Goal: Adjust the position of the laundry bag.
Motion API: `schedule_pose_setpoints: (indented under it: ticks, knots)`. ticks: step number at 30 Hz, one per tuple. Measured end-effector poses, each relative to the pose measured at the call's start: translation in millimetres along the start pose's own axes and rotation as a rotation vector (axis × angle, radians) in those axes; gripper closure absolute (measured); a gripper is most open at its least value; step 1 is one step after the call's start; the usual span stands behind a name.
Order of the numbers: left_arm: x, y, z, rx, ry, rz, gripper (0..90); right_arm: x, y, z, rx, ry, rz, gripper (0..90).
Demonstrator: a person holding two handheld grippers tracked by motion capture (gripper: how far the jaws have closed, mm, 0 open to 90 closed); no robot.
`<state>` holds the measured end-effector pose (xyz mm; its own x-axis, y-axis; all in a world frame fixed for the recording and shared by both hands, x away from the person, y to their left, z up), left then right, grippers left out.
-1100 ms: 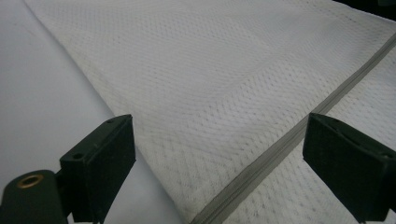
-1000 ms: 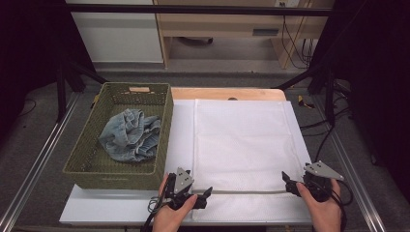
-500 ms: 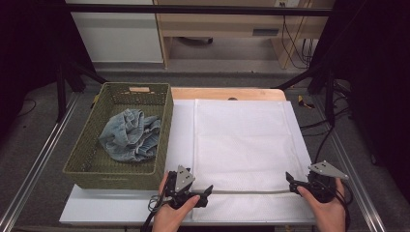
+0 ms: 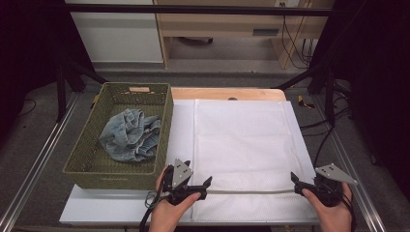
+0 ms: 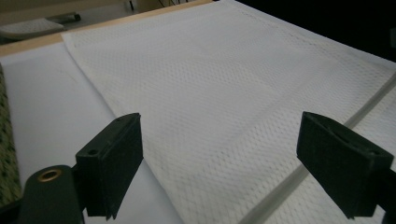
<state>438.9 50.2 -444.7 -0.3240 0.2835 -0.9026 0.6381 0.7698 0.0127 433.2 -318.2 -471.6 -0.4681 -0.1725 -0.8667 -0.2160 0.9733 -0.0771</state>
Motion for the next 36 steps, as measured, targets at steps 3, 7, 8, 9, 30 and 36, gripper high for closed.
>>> schedule_pose_setpoints:
  ticks: [3, 7, 8, 9, 30, 36]
  knots:
    - [-8.6, 2.9, 5.6, -0.018, 0.0, 0.006, 16.9, 0.8, -0.6, -3.4, -0.003, -0.004, -0.001, 13.3]
    - [-16.8, 10.2, 27.0, -0.04, 0.036, 0.002, 19.0, 6.3, 0.4, -12.6, -0.022, 0.0, -0.009, 18.4]
    - [-14.6, 14.7, 42.2, -0.057, 0.076, -0.006, 20.5, 7.2, 0.0, -14.3, -0.026, 0.001, -0.009, 19.9]
    - [-14.6, 14.7, 42.2, -0.057, 0.076, -0.006, 21.6, 7.2, 0.0, -14.3, -0.026, 0.001, -0.009, 19.9]
    - [25.4, 50.9, 103.4, -0.209, 0.224, -0.155, 35.8, 21.7, -1.4, -19.1, -0.061, 0.057, -0.004, 28.7]
    - [33.0, 51.9, 107.2, -0.206, 0.251, -0.164, 40.1, 20.9, -0.8, -18.7, -0.068, 0.053, -0.012, 32.7]
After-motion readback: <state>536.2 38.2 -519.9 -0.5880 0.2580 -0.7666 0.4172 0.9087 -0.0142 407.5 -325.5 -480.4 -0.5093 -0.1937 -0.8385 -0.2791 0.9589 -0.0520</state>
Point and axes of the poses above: each handheld gripper's, and its own axes: z roughly forward along the jaws, x roughly out of its underside, y roughly to its left, the point moved 6 cm from there along z, roughly forward along the jaws, and after that the axes turned 2 degrees about -y, right-handed, at the moved point
